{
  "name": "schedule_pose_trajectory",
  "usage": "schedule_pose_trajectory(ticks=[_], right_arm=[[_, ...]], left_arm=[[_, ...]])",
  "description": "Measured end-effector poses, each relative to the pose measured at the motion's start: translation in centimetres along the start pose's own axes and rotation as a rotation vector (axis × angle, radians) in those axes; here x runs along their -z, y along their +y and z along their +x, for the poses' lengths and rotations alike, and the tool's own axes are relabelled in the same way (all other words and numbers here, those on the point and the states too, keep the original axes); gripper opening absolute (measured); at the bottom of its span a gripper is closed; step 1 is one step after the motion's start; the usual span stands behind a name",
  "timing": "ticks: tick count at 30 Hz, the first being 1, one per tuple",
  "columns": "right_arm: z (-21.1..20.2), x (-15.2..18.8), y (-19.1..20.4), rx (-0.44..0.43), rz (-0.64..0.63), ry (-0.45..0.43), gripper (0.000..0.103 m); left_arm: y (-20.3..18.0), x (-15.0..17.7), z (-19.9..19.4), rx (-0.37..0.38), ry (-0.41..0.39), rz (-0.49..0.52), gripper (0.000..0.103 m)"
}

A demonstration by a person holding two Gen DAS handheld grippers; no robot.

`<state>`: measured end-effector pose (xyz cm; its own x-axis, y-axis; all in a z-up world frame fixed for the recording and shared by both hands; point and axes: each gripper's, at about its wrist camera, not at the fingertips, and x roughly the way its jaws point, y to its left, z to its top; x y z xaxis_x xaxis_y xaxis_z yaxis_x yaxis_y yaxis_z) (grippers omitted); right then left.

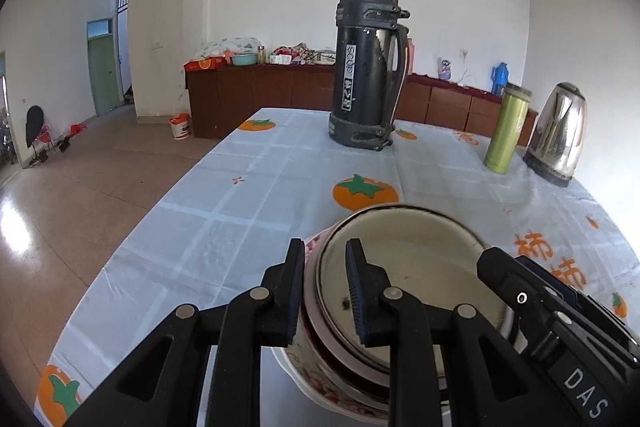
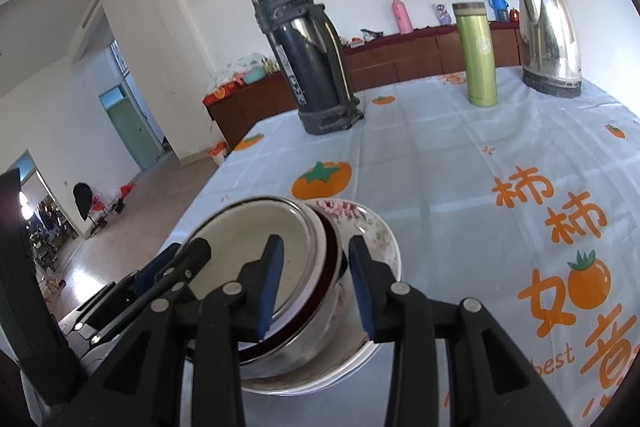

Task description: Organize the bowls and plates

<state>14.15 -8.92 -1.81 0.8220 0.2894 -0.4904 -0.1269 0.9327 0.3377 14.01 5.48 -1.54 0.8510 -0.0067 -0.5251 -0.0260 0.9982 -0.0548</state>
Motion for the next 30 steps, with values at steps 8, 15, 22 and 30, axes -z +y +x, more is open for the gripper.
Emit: schedule_pose_trajectory(ticks=[8,15,22,30], right_arm=[[-0.8,0.6,-0.1,0.007,0.013,-0.034,0.035],[-2.0,1.0,-0.1,0.028,-0.015,-0.088,0.046],[-2.7,1.1,-0.4,0.017,-0.015,-0.112,0.061],[-4.8,1.6,-0.4,0.005,-0.021,-0.174,0.078]], left_arm=[[-0.4,0.2,-0.2,-0.004,-0.008,0.017,0.027],[0.1,0.4,-0.8,-0.013,-0.044,0.000,0.053],[0.9,0.5,-1.7,-0.024,-0.077,-0.030,0.067],[0.2,1.4,-3.2,-0.052,-0.123,0.031,0.072]])
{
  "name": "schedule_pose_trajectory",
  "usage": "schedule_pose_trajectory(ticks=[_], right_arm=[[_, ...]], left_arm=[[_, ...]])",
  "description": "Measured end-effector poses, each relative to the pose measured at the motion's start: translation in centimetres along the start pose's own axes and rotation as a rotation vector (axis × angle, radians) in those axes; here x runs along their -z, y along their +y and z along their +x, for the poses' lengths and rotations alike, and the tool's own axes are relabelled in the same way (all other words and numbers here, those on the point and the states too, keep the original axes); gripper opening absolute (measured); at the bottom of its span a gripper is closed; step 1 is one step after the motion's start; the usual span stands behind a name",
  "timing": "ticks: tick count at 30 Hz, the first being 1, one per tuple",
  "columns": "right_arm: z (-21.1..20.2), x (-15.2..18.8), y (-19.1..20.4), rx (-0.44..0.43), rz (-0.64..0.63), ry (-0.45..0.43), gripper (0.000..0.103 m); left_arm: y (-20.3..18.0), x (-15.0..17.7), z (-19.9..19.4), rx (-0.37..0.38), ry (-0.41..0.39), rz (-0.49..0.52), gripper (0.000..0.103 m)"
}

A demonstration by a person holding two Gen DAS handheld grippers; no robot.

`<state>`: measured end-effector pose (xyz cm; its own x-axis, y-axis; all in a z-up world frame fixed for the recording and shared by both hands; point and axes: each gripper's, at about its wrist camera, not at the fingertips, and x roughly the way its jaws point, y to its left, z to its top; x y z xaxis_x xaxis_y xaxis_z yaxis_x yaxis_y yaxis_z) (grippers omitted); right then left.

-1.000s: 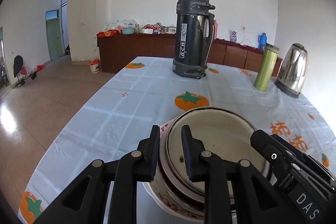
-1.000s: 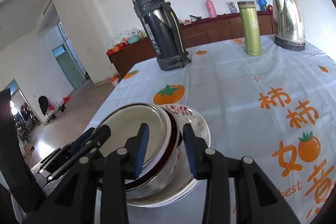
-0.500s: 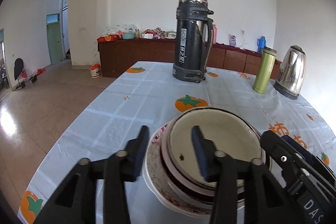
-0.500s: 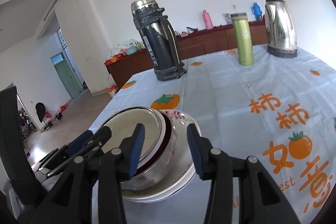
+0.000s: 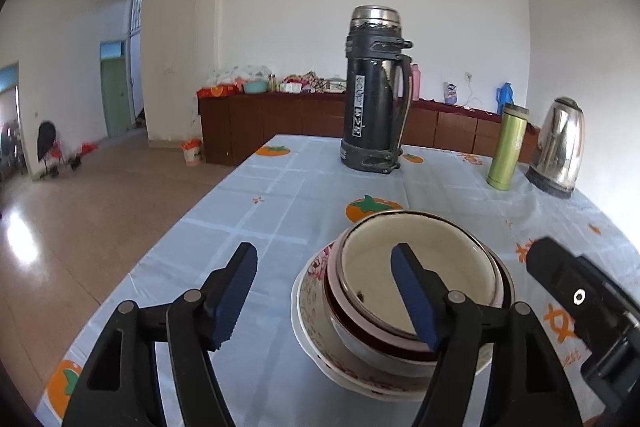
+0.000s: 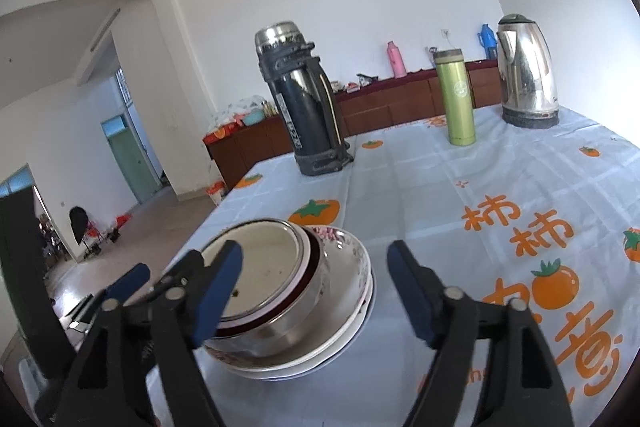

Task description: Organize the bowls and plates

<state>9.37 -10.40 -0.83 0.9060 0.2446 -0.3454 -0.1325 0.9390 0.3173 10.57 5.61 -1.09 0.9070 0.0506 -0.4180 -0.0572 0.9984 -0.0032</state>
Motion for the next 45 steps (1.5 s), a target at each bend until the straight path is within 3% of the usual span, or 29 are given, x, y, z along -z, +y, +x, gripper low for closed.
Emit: schedule_pose_trajectory(ticks=[6,13,21,26,45], right_arm=[[-1.6,0.4,1.3,-0.002,-0.063,-0.041,0.080],[-3.4,0.7,1.7,0.004,-0.078,-0.090,0.093],[-3.8,1.2,1.6,0.006,-0.096,-0.080,0.096],[-4.0,1.4,1.0,0.011,-0.078,-0.089,0.102],[-7.5,1.9,1.2,0.043,-0.084,-0.215,0.103]], left_arm=[[-1.5,0.6,-1.6,-0.010,-0.053,0.088,0.072],[-1.1,0.8,-2.7,0.003,-0.061,0.063,0.077],[-0.9,1.0,-3.6,0.015,-0.091,0.053,0.088],[-0.9,1.1,-3.7,0.026,-0.089,0.063,0.088],[-0.5,1.8,-7.6,0.038,-0.183,0.066,0.089]])
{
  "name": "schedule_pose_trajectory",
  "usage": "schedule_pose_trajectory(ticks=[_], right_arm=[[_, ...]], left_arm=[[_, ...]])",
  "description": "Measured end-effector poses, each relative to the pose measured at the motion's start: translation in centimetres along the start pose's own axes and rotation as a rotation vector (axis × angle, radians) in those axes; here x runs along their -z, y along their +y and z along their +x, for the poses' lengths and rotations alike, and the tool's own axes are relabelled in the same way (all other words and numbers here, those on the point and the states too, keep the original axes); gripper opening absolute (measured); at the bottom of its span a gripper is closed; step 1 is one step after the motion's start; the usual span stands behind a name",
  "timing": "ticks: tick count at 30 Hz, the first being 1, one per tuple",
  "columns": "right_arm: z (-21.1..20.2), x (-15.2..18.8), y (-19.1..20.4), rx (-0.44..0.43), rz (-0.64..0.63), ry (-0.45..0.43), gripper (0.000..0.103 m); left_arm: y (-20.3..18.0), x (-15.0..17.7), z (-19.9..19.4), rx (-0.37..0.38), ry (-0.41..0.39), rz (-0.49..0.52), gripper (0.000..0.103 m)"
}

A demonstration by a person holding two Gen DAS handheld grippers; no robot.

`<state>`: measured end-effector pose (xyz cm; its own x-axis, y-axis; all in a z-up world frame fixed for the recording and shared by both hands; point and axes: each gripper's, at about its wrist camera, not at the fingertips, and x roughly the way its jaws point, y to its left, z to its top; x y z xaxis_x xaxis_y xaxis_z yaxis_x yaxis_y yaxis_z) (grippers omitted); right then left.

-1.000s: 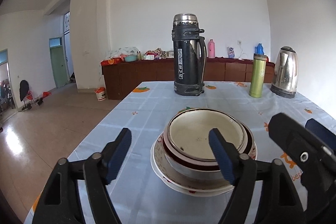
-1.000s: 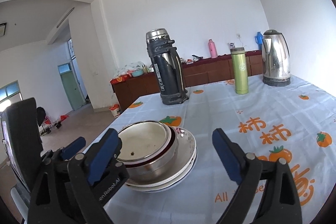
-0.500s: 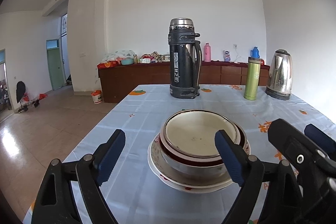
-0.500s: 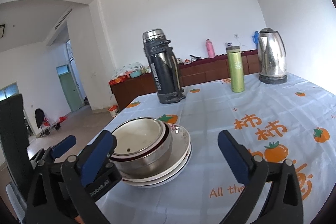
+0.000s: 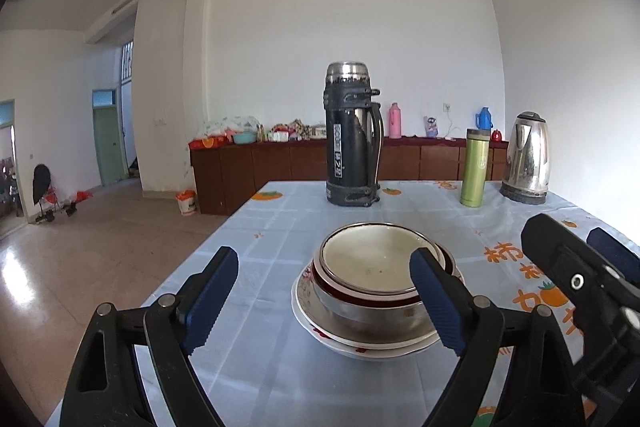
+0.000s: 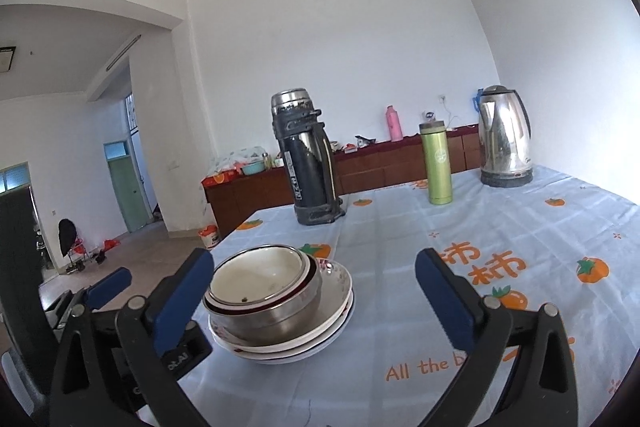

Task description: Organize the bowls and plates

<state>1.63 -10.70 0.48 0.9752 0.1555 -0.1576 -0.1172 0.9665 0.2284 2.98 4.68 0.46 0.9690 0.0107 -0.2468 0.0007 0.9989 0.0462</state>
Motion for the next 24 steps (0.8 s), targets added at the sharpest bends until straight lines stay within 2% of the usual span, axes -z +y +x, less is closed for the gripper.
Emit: schedule_pose_trajectory(ticks=[5,24], right_arm=[[-0.6,0.1,-0.6,-0.001,0.023,0.007,0.103],[-1.6,0.2,-0.8,0.019,0.015,-0.034,0.103]], left_arm=[[0.1,0.1,-0.7,0.015,-0.008,-0.003,0.090],[0.0,0.3,-1.5,-0.006,-0.041,0.007,0.091]])
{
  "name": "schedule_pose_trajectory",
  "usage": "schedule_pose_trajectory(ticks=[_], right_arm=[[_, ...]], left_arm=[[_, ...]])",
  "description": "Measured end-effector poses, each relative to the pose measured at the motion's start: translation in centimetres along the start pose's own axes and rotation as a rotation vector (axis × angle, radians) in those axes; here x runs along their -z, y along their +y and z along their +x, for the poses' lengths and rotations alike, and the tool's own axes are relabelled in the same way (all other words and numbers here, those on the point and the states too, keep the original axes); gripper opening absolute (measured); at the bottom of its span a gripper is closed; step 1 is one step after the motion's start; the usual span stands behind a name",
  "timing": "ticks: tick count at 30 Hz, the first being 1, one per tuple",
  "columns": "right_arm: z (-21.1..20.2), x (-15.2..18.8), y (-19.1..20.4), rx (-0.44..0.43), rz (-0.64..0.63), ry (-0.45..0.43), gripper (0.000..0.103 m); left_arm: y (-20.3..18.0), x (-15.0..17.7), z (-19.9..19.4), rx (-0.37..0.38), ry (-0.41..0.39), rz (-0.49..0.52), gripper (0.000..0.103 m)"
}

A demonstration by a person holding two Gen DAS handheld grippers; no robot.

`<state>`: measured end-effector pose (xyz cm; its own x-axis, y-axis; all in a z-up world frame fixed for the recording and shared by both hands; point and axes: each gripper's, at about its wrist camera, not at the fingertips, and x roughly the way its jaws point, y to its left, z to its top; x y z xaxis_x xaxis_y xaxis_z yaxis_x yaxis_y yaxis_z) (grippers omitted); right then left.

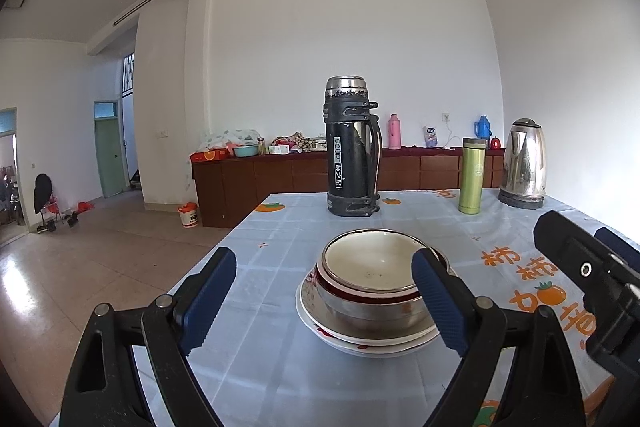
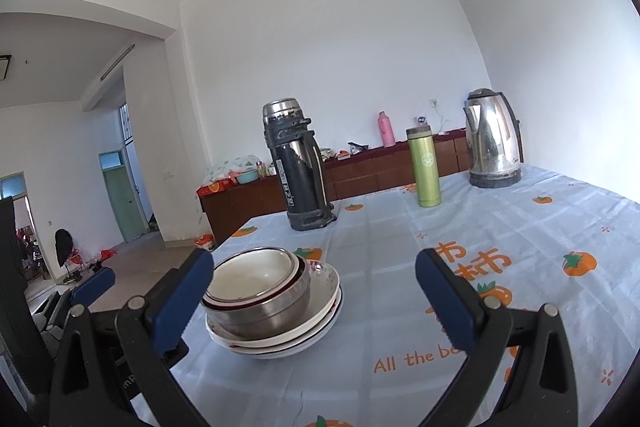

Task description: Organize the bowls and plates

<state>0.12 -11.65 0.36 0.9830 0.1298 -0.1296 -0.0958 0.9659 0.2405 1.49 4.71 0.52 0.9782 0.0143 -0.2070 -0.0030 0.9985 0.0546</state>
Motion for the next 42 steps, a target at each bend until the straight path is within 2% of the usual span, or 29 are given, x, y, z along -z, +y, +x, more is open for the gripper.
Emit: schedule_pose_trajectory(ticks=[42], right_arm=[[-0.36,-0.26,-0.03,0.007,-0.014,-0.012,0.103]], left_arm=[[-0.13,0.13,0.06,-0.011,0.005,0.012,0.091]])
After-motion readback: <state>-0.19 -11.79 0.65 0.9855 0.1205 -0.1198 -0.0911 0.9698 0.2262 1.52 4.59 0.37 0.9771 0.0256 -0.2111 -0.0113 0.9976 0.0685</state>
